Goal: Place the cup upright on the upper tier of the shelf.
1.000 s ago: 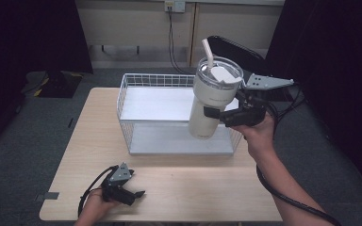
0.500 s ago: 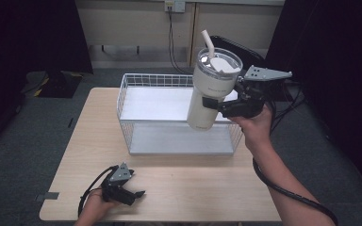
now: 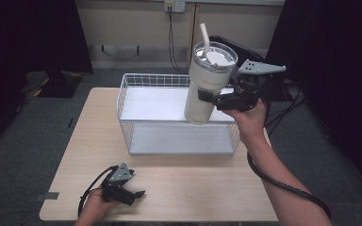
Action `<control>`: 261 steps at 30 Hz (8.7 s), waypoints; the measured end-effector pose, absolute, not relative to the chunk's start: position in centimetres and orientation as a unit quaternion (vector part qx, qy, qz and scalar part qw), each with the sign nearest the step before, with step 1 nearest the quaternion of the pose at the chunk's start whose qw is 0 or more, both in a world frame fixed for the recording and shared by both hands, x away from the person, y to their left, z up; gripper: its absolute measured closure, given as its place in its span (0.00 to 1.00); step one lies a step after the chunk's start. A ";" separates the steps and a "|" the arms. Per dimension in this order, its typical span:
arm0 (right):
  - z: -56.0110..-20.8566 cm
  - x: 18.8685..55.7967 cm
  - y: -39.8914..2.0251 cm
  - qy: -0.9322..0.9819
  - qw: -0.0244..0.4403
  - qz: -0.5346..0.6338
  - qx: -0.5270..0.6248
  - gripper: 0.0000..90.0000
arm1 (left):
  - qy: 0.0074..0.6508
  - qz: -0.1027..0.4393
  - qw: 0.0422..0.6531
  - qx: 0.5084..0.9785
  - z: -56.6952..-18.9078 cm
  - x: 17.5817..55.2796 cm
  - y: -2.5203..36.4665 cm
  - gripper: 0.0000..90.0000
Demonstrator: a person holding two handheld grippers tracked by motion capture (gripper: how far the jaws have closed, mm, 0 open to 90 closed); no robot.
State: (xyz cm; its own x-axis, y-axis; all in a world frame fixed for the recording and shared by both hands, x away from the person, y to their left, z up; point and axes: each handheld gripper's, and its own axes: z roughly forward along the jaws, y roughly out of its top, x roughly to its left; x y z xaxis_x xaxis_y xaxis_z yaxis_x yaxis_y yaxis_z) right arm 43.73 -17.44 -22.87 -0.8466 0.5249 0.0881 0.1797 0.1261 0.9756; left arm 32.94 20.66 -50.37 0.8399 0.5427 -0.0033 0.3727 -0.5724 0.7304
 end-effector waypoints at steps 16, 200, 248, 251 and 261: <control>-22.7 45.0 -16.3 0.735 0.153 0.611 0.250 0.11 | 0.260 0.110 0.382 0.880 -50.4 32.9 20.7 0.11; -35.2 38.7 -18.3 0.797 0.116 0.553 0.214 0.11 | 0.258 0.105 0.383 0.881 -50.4 32.9 20.7 0.11; -43.8 37.3 -21.3 0.806 0.095 0.521 0.266 0.11 | 0.258 0.105 0.383 0.881 -50.4 32.9 20.7 0.11; -44.7 37.2 -21.6 0.807 0.095 0.515 0.272 0.11 | 0.258 0.105 0.383 0.881 -50.4 32.9 20.7 0.11; -46.5 37.0 -22.0 0.816 0.093 0.497 0.282 0.11 | 0.258 0.105 0.383 0.881 -50.4 32.9 20.7 0.11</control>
State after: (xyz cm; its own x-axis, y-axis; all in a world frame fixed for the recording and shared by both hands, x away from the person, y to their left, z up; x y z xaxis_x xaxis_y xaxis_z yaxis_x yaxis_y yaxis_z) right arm 37.04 -22.05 -46.49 -0.8233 0.5529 0.1287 0.3682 0.3474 0.8624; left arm 32.91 20.74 -50.39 0.8450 0.5346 -0.0120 0.3737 -0.5744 0.7283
